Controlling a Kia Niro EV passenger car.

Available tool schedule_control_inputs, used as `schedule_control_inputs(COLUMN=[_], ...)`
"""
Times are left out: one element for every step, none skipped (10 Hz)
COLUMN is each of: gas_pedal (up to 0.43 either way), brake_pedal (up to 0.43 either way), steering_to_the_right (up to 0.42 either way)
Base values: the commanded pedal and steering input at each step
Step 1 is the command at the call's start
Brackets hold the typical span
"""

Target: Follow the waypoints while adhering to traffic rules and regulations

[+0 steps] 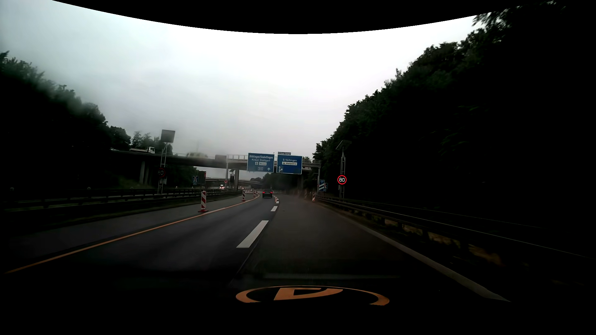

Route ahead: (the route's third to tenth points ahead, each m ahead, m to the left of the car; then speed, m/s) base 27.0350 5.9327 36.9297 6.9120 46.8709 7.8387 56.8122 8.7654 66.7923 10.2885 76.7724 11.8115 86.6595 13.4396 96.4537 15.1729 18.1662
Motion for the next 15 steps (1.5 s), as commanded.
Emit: schedule_control_inputs(gas_pedal=[0.059,0.059,0.059,0.059,0.059,0.039,0.028,0.028,0.028,0.028,0.028,0.039,0.039,0.039,0.039], brake_pedal=[0.0,0.0,0.0,0.0,0.0,0.0,0.0,0.0,0.0,0.0,0.0,0.0,0.0,0.0,0.0], steering_to_the_right=[-0.015,-0.016,-0.016,-0.016,-0.017,-0.016,-0.016,-0.016,-0.016,-0.016,-0.016,-0.016,-0.016,-0.015,-0.014])
